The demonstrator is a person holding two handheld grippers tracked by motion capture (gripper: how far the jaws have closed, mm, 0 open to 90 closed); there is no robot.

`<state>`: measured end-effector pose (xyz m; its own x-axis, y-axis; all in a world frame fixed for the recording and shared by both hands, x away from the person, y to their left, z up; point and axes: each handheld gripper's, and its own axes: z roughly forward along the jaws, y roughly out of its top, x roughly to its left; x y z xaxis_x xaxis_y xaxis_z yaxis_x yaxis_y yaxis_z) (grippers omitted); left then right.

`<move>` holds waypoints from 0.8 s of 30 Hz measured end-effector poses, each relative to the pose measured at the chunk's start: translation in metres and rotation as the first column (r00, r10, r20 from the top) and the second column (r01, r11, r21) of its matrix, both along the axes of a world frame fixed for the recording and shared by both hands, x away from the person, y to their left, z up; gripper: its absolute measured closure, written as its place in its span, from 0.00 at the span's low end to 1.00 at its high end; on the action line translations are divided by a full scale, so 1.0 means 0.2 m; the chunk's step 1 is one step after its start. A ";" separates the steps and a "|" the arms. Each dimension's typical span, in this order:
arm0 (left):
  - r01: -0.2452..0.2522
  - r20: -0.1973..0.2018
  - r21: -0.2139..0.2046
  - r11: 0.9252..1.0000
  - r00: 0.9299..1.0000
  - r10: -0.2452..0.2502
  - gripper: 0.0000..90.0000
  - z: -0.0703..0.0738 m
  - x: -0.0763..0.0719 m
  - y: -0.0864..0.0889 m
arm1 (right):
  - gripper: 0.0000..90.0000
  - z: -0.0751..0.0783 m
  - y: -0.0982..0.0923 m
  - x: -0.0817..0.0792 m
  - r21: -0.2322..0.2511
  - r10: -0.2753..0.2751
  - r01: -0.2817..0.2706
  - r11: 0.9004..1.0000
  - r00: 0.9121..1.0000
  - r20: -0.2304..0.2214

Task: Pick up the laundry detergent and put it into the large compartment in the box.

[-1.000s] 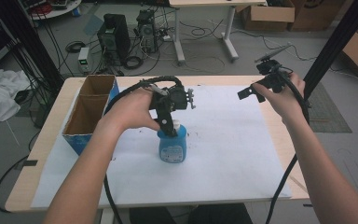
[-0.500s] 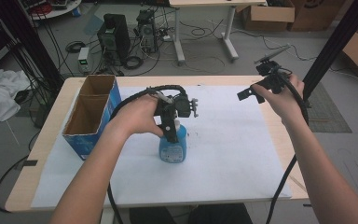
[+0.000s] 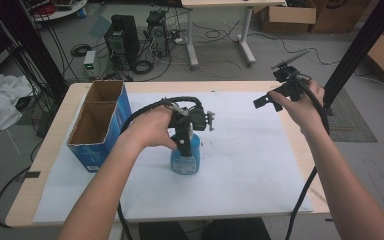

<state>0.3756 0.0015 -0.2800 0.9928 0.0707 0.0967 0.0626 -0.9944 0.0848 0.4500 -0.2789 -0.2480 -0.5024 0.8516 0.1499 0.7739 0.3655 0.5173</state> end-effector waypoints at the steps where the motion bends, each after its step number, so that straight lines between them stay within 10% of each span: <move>1: -0.001 -0.002 0.002 1.000 1.000 0.001 0.15 0.00 0.00 0.00 | 0.18 0.00 0.00 0.00 -0.002 0.002 -0.002 1.000 1.000 -0.002; 24: 0.007 -0.010 0.015 1.000 1.000 -0.007 0.19 -0.04 0.00 -0.02 | 0.18 -0.02 0.00 0.00 0.003 0.003 -0.003 1.000 1.000 -0.007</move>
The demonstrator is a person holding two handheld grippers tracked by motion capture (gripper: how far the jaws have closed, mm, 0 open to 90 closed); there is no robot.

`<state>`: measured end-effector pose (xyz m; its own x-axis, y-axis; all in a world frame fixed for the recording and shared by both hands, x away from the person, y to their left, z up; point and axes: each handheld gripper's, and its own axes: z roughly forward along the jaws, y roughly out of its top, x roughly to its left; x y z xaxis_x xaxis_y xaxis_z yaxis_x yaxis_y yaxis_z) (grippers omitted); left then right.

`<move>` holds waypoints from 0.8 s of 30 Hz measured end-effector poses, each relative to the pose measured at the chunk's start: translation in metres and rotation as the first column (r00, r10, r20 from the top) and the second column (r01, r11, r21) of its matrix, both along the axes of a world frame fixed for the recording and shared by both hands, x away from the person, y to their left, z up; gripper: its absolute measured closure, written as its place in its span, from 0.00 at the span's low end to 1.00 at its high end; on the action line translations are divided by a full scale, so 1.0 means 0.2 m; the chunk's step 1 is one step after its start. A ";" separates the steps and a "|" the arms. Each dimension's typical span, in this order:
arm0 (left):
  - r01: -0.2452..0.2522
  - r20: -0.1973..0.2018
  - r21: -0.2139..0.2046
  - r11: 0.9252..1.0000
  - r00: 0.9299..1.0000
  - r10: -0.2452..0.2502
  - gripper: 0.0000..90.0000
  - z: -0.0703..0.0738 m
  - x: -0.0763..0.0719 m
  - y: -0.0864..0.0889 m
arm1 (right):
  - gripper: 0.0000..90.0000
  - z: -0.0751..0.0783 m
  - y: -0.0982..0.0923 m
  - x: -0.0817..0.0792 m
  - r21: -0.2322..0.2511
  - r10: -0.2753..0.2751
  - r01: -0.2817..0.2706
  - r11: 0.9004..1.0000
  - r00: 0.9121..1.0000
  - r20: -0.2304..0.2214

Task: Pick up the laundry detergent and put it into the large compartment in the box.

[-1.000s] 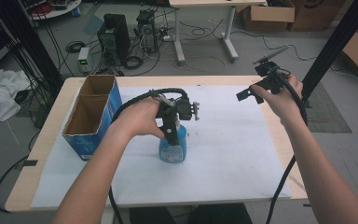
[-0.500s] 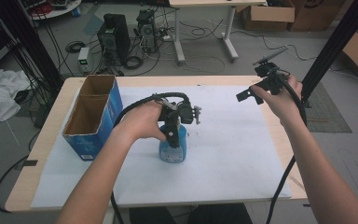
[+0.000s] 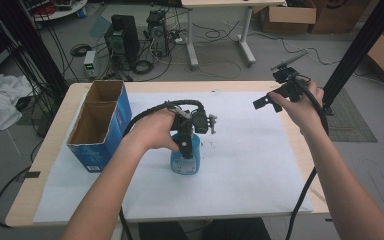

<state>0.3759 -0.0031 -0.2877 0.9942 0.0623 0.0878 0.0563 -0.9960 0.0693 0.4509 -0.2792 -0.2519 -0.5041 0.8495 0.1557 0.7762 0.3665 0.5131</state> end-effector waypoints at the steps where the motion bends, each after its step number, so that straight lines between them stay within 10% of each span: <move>1: 0.001 -0.001 0.001 1.000 1.000 -0.001 0.21 0.00 0.00 0.00 | 0.18 0.00 0.00 0.00 0.000 -0.001 0.001 1.000 1.000 0.001; 24: -0.006 0.005 0.013 1.000 1.000 0.006 0.30 -0.01 0.00 0.01 | 0.18 -0.01 0.01 0.01 -0.005 0.000 0.000 1.000 1.000 -0.004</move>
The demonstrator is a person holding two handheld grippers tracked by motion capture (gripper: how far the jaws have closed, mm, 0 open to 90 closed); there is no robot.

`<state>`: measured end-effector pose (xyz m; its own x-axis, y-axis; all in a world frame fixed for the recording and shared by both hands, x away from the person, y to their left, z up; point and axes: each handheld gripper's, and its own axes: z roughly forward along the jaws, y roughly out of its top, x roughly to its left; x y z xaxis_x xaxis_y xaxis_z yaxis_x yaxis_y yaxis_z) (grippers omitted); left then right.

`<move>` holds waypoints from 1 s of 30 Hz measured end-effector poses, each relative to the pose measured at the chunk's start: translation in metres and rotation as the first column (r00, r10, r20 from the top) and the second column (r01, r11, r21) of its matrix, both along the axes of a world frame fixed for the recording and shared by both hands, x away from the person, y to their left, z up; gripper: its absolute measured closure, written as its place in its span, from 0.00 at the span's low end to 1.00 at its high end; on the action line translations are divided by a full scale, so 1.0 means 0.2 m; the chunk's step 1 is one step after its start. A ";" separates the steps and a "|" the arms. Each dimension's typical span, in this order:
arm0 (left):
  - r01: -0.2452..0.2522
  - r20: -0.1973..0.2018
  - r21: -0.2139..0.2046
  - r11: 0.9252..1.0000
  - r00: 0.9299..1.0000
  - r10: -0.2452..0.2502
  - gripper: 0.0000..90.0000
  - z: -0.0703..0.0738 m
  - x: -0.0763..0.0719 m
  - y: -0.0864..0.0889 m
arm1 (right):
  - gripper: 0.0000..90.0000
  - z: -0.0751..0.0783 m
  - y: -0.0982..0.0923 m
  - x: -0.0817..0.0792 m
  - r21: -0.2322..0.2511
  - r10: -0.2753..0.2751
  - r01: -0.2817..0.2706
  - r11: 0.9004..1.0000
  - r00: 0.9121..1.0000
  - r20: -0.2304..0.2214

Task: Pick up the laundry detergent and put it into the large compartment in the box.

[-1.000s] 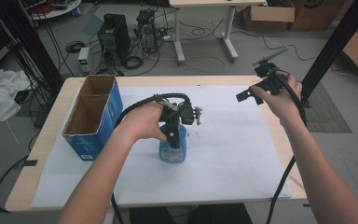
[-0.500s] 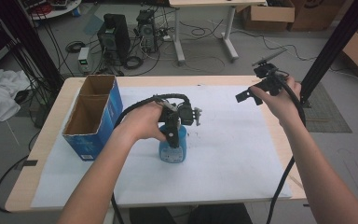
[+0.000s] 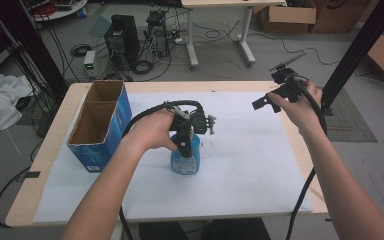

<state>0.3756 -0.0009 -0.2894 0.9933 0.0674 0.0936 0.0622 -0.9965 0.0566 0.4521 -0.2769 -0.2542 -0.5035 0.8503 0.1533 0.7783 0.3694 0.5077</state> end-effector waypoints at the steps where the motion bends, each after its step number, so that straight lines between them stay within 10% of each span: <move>1: -0.001 -0.001 0.000 1.000 1.000 0.001 0.30 0.00 0.00 0.00 | 0.18 0.00 0.00 0.00 0.000 0.001 -0.001 1.000 1.000 -0.001; 30: -0.009 -0.029 0.002 1.000 1.000 0.009 0.39 -0.01 0.01 0.00 | 0.18 -0.03 0.00 0.01 0.005 0.002 -0.002 1.000 1.000 -0.011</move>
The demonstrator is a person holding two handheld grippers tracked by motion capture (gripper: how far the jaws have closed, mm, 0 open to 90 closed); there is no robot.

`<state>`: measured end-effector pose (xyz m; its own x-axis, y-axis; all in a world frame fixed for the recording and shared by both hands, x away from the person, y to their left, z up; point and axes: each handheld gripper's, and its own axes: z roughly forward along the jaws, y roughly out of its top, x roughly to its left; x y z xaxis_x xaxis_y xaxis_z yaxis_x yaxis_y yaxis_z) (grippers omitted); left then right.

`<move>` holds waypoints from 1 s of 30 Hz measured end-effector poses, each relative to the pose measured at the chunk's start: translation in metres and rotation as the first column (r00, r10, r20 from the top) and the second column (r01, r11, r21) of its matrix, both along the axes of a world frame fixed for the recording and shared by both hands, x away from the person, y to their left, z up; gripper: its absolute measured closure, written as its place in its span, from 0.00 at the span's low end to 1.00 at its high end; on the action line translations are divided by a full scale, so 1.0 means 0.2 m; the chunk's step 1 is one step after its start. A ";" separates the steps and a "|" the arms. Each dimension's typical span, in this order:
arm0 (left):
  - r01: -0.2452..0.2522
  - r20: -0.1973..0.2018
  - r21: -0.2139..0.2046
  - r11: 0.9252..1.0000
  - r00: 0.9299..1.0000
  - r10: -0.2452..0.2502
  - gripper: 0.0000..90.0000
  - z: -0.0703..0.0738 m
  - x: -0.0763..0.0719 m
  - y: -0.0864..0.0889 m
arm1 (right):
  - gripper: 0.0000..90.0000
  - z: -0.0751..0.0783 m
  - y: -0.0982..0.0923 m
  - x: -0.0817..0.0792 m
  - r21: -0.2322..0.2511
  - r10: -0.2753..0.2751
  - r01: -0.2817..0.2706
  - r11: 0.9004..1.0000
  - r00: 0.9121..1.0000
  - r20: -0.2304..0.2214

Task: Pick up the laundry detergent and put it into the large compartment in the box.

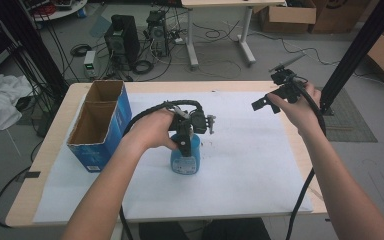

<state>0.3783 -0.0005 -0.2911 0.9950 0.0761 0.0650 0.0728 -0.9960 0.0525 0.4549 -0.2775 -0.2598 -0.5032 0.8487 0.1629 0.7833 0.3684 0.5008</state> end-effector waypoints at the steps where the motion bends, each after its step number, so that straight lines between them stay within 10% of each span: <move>1: 0.002 0.001 -0.001 1.000 1.000 -0.002 0.39 0.00 0.00 0.00 | 0.18 0.00 0.00 0.00 0.000 -0.001 0.001 1.000 1.000 -0.003; 20: 0.000 -0.008 0.025 1.000 1.000 0.000 0.41 0.01 0.00 0.00 | 0.18 -0.01 0.01 0.00 -0.002 0.005 -0.005 1.000 1.000 -0.003; 30: -0.111 -0.015 0.036 0.993 0.994 0.111 0.41 0.13 0.01 0.01 | 0.18 0.00 0.01 0.00 -0.003 0.004 -0.004 1.000 1.000 -0.005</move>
<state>0.3797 0.0013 -0.2647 0.9815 0.1839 0.0532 0.1834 -0.9829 0.0154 0.4547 -0.2759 -0.2592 -0.5054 0.8473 0.1634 0.7847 0.3725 0.4955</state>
